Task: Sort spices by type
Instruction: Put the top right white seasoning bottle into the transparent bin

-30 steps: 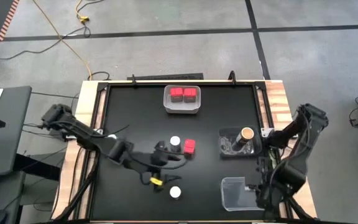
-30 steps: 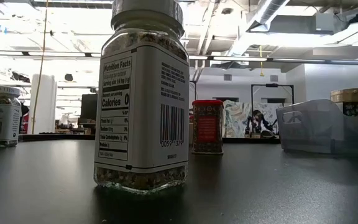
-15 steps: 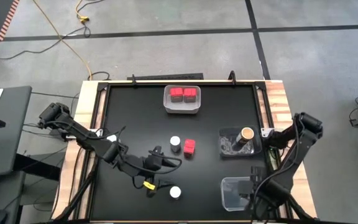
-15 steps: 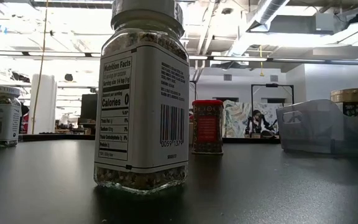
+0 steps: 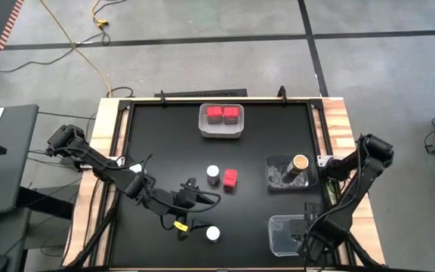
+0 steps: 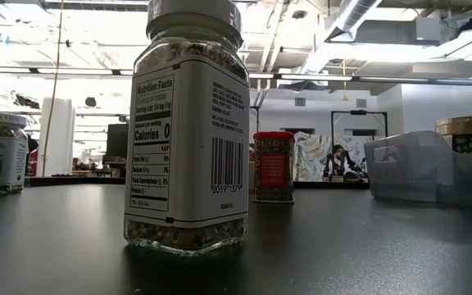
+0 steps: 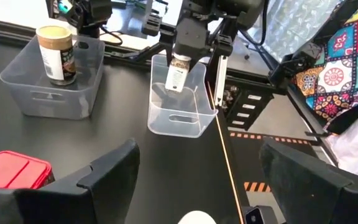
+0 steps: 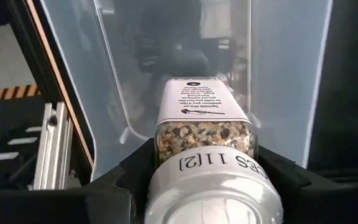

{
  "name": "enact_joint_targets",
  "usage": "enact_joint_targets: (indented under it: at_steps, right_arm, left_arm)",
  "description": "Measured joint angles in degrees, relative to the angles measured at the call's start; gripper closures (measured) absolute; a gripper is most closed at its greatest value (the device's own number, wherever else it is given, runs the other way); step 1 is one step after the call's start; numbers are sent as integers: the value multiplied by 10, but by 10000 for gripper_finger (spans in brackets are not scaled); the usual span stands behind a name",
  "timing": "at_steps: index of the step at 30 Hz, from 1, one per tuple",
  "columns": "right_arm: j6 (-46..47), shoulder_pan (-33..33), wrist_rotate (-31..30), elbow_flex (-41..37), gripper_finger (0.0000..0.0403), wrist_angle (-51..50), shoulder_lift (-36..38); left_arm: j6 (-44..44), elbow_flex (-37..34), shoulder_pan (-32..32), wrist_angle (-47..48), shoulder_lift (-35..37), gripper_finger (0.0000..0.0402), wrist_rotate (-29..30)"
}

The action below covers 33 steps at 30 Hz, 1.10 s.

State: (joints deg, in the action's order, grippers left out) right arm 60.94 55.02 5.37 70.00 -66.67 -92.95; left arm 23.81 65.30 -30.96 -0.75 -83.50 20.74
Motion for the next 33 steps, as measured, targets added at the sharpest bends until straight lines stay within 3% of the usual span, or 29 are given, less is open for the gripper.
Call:
enact_joint_targets:
  at_steps: [26,33]
  right_arm:
    - [14,0,8,-33,168,22,0]
    - [-29,4,8,-33,167,22,0]
  left_arm:
    - [14,1,-2,0,0,84,0]
    - [13,1,-2,0,0,84,0]
